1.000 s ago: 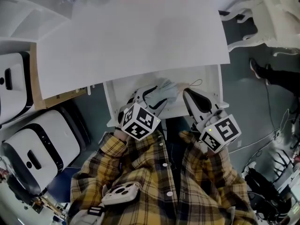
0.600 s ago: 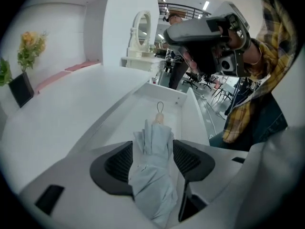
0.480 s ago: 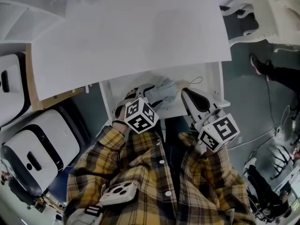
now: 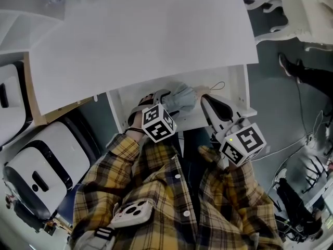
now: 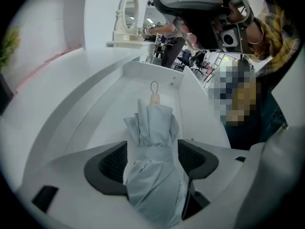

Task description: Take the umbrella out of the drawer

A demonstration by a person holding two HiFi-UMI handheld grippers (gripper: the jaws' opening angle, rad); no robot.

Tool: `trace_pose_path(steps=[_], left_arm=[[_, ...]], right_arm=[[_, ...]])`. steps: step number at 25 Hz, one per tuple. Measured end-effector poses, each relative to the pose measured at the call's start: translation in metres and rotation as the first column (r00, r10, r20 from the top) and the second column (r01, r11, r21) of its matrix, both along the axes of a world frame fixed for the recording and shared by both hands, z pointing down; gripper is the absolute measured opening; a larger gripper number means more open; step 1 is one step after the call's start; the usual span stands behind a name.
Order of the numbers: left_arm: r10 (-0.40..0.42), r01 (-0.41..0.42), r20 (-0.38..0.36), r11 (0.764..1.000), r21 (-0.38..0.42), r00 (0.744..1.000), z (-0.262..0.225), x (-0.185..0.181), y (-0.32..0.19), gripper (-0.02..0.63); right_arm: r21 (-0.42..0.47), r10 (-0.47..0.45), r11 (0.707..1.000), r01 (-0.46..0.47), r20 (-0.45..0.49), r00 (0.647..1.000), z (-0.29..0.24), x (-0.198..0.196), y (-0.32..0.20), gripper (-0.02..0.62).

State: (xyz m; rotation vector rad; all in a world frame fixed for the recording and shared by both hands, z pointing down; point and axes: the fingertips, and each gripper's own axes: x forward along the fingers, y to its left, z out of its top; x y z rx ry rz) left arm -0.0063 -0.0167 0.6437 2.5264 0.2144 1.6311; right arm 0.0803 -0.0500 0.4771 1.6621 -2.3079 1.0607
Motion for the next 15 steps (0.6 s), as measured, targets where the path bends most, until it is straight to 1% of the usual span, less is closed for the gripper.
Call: trace_pose_path(steps=[6, 10, 15], left_arm=[[0.060, -0.059, 0.045, 0.998, -0.021, 0.997, 0.018, -0.001, 0.007, 0.359], [0.100, -0.099, 0.074, 0.995, -0.014, 0.992, 0.029, -0.002, 0.011, 0.360], [0.120, -0.120, 0.101, 0.993, -0.002, 0.988, 0.041, -0.001, 0.011, 0.360]], right_arm=[[-0.024, 0.012, 1.000, -0.012, 0.007, 1.000, 0.011, 0.003, 0.000, 0.017], [-0.037, 0.015, 0.999, -0.014, 0.013, 1.000, 0.019, 0.003, 0.001, 0.017], [-0.058, 0.018, 0.998, -0.017, 0.015, 1.000, 0.028, 0.004, 0.002, 0.017]])
